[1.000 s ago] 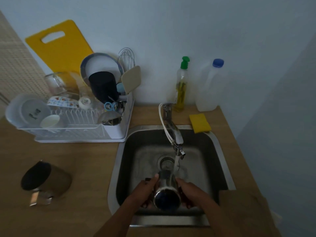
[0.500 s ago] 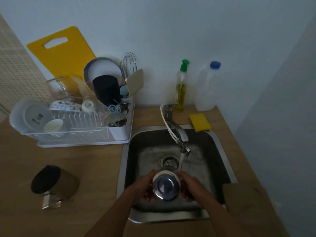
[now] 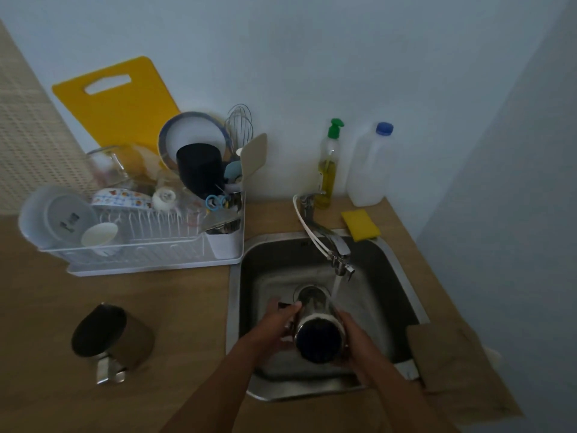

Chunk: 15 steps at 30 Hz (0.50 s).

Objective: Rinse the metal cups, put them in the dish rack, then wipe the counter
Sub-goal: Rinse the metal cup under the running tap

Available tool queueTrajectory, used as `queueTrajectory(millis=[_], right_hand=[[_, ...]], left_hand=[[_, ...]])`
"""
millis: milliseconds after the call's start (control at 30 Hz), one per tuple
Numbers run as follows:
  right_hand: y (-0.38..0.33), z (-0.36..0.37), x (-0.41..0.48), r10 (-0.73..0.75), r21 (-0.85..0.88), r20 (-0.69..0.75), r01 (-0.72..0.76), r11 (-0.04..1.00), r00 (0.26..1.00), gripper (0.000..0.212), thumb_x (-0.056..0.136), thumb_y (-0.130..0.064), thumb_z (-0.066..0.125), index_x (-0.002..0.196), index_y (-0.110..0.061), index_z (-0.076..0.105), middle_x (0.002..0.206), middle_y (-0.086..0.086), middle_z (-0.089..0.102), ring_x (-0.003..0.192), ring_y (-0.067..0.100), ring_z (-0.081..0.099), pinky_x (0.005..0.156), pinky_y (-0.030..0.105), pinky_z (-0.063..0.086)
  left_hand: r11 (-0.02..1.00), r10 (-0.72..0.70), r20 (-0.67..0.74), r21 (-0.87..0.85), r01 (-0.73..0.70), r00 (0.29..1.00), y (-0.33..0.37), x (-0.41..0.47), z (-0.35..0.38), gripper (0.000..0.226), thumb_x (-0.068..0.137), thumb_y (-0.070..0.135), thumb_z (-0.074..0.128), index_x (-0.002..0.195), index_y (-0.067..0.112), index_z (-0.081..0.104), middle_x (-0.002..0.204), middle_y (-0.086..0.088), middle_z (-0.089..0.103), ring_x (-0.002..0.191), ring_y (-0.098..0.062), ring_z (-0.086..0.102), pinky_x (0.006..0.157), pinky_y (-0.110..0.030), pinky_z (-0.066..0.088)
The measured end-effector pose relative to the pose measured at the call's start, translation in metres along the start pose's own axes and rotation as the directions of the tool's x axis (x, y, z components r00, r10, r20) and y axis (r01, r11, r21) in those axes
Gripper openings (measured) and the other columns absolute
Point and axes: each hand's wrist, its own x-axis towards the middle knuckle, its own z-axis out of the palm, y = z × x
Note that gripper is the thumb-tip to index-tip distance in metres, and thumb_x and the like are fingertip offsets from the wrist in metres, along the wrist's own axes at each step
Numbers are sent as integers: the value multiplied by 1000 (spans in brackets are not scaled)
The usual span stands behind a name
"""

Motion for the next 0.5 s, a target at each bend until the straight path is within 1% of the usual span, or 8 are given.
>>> queueTrajectory(millis=[33,100,167,233,300,367,433,500], right_hand=[[-1,4,-3,11,8,-39,-11,1000,999,38,94,-47,50,102,-14,68,95,10,70,87,27,66,72,38,55],[0,9,-6,19,-1,-108,-19,1000,994,38,92,-47,54,104,-14,69,96,12,69,90,28,65,68,38,56],[0,8,-7,-60,-118,-137,43,992,989,40,95,-43,51,111,-10,67,91,8,69,85,25,65,71,42,57],[-3,10,-8,-119,-149,-135,99,984,984,47,98,-46,43,113,-7,64,94,9,69,82,26,65,76,46,57],[-11,23,-14,-115,-140,-169,91,986,979,50,100,-48,36,100,-8,64,93,15,68,78,32,64,69,42,55],[-17,40,-23,-50,-81,-166,37,996,985,46,99,-52,33,92,-15,59,87,14,62,74,29,59,64,36,51],[-16,46,-27,-76,-108,-105,65,992,991,39,99,-51,35,106,-18,55,99,10,62,76,19,56,61,28,47],[-12,47,-28,-228,-175,-58,215,961,972,38,95,-47,49,121,-19,54,114,5,62,85,7,58,61,18,47]], left_hand=[[999,38,4,-23,-38,999,1,-2,1,72,79,51,69,140,30,35,135,-15,48,114,-36,57,71,-39,57],[996,85,48,-14,-84,995,1,-8,1,64,80,51,67,136,33,40,130,-14,52,111,-35,59,69,-37,57],[995,97,91,-14,-96,991,-1,-15,-2,62,75,55,64,129,27,49,126,-14,56,108,-34,61,71,-36,58],[996,93,109,-4,-93,990,-3,-19,-5,55,80,58,60,122,21,59,123,-14,61,106,-31,63,73,-36,59],[997,63,77,45,-66,995,2,-22,-5,51,86,61,53,112,20,68,115,-13,67,103,-30,64,75,-39,61],[997,-10,-19,81,12,1000,6,-22,-6,58,87,64,50,114,14,66,115,-16,64,100,-31,63,81,-46,60],[997,-71,-82,35,74,994,10,-21,-9,64,87,64,50,123,12,57,122,-17,57,102,-35,61,80,-48,59],[997,-81,-72,2,81,994,14,-26,-13,66,86,67,50,125,14,56,125,-17,57,105,-36,61,75,-45,59]])
